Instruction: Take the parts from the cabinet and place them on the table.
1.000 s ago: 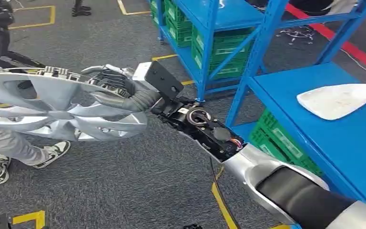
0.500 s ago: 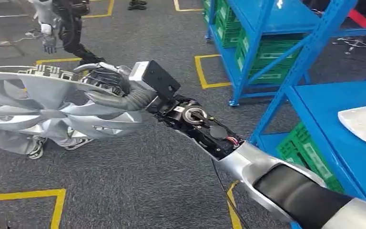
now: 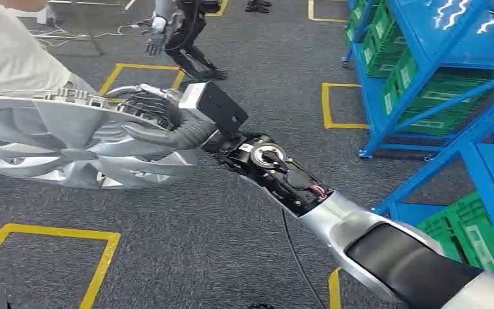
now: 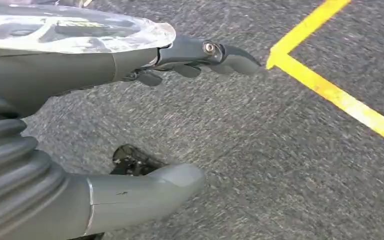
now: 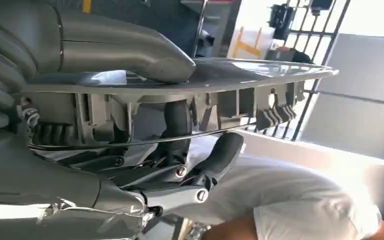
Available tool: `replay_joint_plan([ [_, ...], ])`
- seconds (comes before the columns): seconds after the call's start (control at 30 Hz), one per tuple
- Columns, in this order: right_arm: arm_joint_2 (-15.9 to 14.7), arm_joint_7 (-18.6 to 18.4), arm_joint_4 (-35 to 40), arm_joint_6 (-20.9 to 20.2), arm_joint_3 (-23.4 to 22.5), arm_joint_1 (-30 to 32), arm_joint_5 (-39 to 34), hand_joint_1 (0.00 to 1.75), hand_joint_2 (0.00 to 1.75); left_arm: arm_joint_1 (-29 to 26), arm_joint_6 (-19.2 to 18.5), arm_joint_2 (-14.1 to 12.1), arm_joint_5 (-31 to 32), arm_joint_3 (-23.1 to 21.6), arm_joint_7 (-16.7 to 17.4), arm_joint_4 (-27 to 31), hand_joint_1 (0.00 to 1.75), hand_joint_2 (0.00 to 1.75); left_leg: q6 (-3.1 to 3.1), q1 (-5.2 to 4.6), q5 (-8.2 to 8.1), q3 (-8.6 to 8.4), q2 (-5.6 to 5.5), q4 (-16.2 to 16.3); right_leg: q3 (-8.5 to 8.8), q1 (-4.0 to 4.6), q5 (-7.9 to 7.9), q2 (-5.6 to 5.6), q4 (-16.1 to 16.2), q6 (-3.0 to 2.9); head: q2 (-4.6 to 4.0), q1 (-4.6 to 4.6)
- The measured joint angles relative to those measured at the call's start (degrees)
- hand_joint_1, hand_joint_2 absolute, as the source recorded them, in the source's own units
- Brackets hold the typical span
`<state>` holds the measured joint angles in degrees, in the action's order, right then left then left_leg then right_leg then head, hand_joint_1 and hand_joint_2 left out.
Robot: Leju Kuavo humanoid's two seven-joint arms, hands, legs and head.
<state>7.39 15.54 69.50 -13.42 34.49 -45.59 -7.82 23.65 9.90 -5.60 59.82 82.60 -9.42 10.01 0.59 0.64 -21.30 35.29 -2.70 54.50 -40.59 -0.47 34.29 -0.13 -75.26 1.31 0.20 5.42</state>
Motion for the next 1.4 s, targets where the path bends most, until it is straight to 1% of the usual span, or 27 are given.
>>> replay_joint_plan([
  [0.07,0.00,0.00,-0.28,0.00,0.00,0.03,0.07,1.75,1.75,0.00,0.02,0.09,0.00,0.00,0.04,0.00,0.00,1.75,0.02,-0.14,-0.08,-0.21,-1.76,0.10,1.33,0.10,-4.23,0.29,4.70,-0.56,0.00,0.04],
  [0.13,0.00,0.13,-0.28,-0.13,0.00,-0.05,0.07,1.75,1.75,0.08,0.02,0.11,0.00,0.00,0.15,0.00,0.00,1.75,-0.14,-0.06,-0.20,-0.41,-3.40,0.17,5.44,0.10,-10.19,2.59,15.17,-1.26,0.00,0.15],
  [0.17,0.00,0.26,-0.37,-0.20,0.00,-0.09,0.07,1.75,1.75,0.09,0.02,0.29,0.00,0.00,0.15,-0.02,0.00,1.75,-0.31,-0.12,-0.24,-0.21,-4.02,0.21,6.63,-0.10,-10.62,6.00,18.16,-1.50,0.00,0.09],
  [0.2,0.00,0.50,-0.44,-0.24,0.00,-0.16,0.07,1.75,1.75,0.15,0.22,0.31,0.00,0.00,0.15,-0.02,0.00,1.75,-0.61,-0.01,-0.10,0.17,-4.88,0.41,7.82,-0.33,-10.39,5.62,19.59,-1.26,0.00,-0.31],
  [0.3,0.04,0.66,-0.76,-0.26,0.02,-0.16,0.33,1.75,1.75,-0.31,0.68,0.09,0.02,0.00,0.15,0.00,0.00,1.75,-1.78,0.46,0.47,0.70,-7.11,-0.06,8.21,-0.05,-10.19,3.62,19.94,-1.43,0.00,-0.04],
  [0.33,0.07,0.66,-0.78,-0.26,0.02,-0.20,0.44,1.75,1.75,-0.40,0.72,0.08,0.02,0.00,0.15,-0.04,0.00,1.75,-1.81,0.41,0.09,0.85,-5.87,0.26,8.80,-0.51,-10.56,2.62,20.85,-1.86,0.00,-0.21],
  [0.37,0.13,0.68,-0.94,-0.26,0.07,-0.21,0.48,1.75,1.75,-0.29,0.94,0.02,0.17,0.00,0.15,-0.06,0.00,1.75,-2.13,-0.08,-1.06,1.57,-1.73,1.91,9.04,-0.28,-10.69,1.87,21.24,-2.06,0.00,-0.68],
  [0.4,0.13,0.74,-1.03,-0.22,0.04,-0.43,0.46,1.75,1.75,0.01,1.11,0.02,0.30,0.00,0.15,-0.04,0.00,1.75,-2.43,-0.04,-3.18,3.64,0.52,5.84,9.03,-0.19,-10.68,1.07,21.26,-2.37,0.00,-0.94],
  [0.47,0.13,0.94,-1.25,-0.20,0.02,-0.48,0.46,1.75,1.75,0.24,1.18,0.15,0.48,0.00,0.15,-0.07,0.00,1.75,-2.94,0.22,-6.54,8.33,1.83,15.04,9.05,-0.08,-10.61,-0.66,21.26,-2.38,0.00,-1.03],
  [0.5,0.13,0.96,-1.40,-0.20,0.04,-0.44,0.50,1.75,1.75,0.17,0.98,0.35,0.55,0.00,0.15,-0.07,0.00,1.75,-3.17,0.40,-6.93,9.84,2.04,17.64,9.04,-0.08,-10.50,-1.46,21.25,-2.39,0.00,-1.11],
  [0.57,0.13,0.96,-1.79,-0.17,0.04,-0.41,0.59,1.75,1.75,0.05,0.70,0.39,0.72,0.00,0.15,-0.07,0.00,1.75,-3.50,0.84,-4.32,8.72,2.50,14.71,9.06,-0.13,-10.32,-3.01,21.22,-2.21,0.00,-1.20],
  [0.6,0.13,0.96,-1.86,-0.17,0.04,-0.41,0.63,1.75,1.75,0.09,0.70,0.31,0.74,0.00,0.15,-0.07,0.00,1.75,-3.72,1.01,-1.75,6.07,3.13,9.46,9.07,-0.19,-10.15,-3.79,21.13,-1.95,0.00,-1.18],
  [0.63,0.13,0.96,-1.84,-0.20,0.04,-0.43,0.63,1.75,1.75,0.17,0.70,0.26,0.79,-0.02,0.15,-0.07,0.00,1.75,-3.90,1.06,0.35,3.33,4.56,4.43,9.07,-0.25,-9.88,-4.42,20.84,-1.67,0.00,-1.18],
  [0.67,0.18,1.03,-1.84,-0.18,0.04,-0.52,0.63,1.75,1.75,0.38,0.66,0.44,0.79,-0.02,0.15,-0.07,0.00,1.75,-4.11,0.76,0.30,1.74,7.73,0.98,8.99,0.03,-9.51,-4.95,20.41,-1.12,0.00,-1.35],
  [0.73,0.17,1.14,-2.08,-0.24,0.00,-0.84,0.63,1.75,1.75,0.60,0.37,0.42,0.85,-0.09,0.15,-0.07,0.00,1.75,-2.15,0.31,0.19,1.60,5.93,1.02,9.05,0.49,-8.92,-5.93,20.11,-0.52,0.00,-0.96],
  [0.83,0.20,1.25,-2.12,-0.20,0.00,-1.11,0.63,1.75,1.75,0.38,-0.13,0.37,0.90,-0.09,0.15,-0.07,0.00,1.75,-0.95,0.39,-0.04,1.30,3.85,1.03,9.79,0.32,-7.97,-7.67,20.08,0.38,0.00,-0.68],
  [0.9,0.20,1.29,-2.12,-0.24,0.00,-1.23,0.70,1.75,1.75,0.46,-0.66,0.35,0.79,-0.09,0.15,-0.07,0.00,1.75,-0.19,0.51,-0.20,0.99,2.77,1.01,7.68,-0.15,-4.44,-2.14,14.61,0.69,0.00,-0.39],
  [0.97,0.17,1.36,-2.25,-0.28,-0.04,-1.15,0.70,1.75,1.75,0.65,-1.27,0.33,0.72,-0.09,0.20,-0.07,0.00,1.75,0.19,0.33,-0.25,0.91,1.42,1.01,2.62,0.01,-0.33,-0.36,4.12,0.64,0.00,0.22],
  [1.0,0.17,1.33,-2.34,-0.35,-0.02,-1.04,0.74,1.75,1.75,0.60,-1.31,0.33,0.74,-0.09,0.31,-0.07,0.00,1.75,0.30,0.12,-0.29,0.83,0.58,1.01,0.56,0.05,0.45,-0.12,0.46,0.53,0.00,0.33],
  [1.03,0.17,1.33,-2.47,-0.37,-0.02,-0.95,0.81,1.75,1.75,0.50,-1.33,0.33,0.79,-0.09,0.42,-0.07,0.00,1.75,0.35,-0.05,-0.32,0.72,-0.24,1.02,-0.22,0.09,-0.11,-0.03,-0.26,0.34,0.00,0.22],
  [1.13,0.17,1.36,-2.67,-0.42,-0.02,-0.96,0.90,1.75,1.75,0.42,-1.31,0.39,0.98,-0.09,0.52,-0.07,0.00,1.75,0.36,-0.26,-0.36,0.38,-2.78,1.03,3.45,0.50,-7.01,1.08,9.97,-0.92,0.00,0.26],
  [1.17,0.17,1.42,-2.67,-0.46,-0.02,-1.05,0.90,1.75,1.75,0.45,-1.25,0.39,1.03,-0.09,0.57,-0.07,0.00,1.75,0.32,-0.17,-0.38,0.31,-3.69,1.02,5.89,0.56,-10.27,3.63,16.16,-1.47,0.00,0.33],
  [1.2,0.17,1.49,-2.69,-0.46,-0.02,-1.07,0.90,1.75,1.75,0.49,-1.22,0.61,1.05,-0.09,0.81,-0.07,0.00,1.75,0.15,-0.29,-0.40,0.53,-4.25,1.10,6.90,0.30,-10.07,6.17,18.09,-1.93,0.00,0.04],
  [1.23,0.18,1.53,-2.69,-0.50,-0.04,-1.19,0.90,1.75,1.75,0.51,-1.16,0.52,1.05,-0.09,1.02,-0.07,0.00,1.75,-0.14,-0.03,-0.31,0.78,-5.12,1.21,7.94,0.18,-10.01,5.63,19.45,-1.59,0.00,-0.15],
  [1.3,0.22,1.51,-2.73,-0.57,-0.02,-1.19,0.90,1.75,1.75,0.21,-1.14,0.24,1.07,-0.09,1.42,-0.07,0.00,1.75,-0.91,0.39,0.13,1.05,-6.64,0.70,8.16,0.54,-9.83,4.27,19.53,-1.60,0.00,0.20],
  [1.33,0.26,1.49,-2.73,-0.63,0.00,-1.21,0.92,1.75,1.75,0.11,-1.16,0.22,1.07,-0.09,1.51,-0.07,0.00,1.75,-1.30,0.08,0.25,1.15,-7.42,0.61,8.57,0.12,-10.03,3.48,20.20,-1.77,0.00,0.15],
  [1.4,0.46,1.57,-2.78,-0.72,0.02,-1.21,0.90,1.75,1.75,0.12,-1.18,-0.02,1.20,-0.09,1.57,-0.09,0.00,1.75,-1.66,-0.41,-1.79,2.31,-0.27,3.14,9.25,-0.03,-10.55,1.84,21.38,-2.21,0.00,-0.59],
])
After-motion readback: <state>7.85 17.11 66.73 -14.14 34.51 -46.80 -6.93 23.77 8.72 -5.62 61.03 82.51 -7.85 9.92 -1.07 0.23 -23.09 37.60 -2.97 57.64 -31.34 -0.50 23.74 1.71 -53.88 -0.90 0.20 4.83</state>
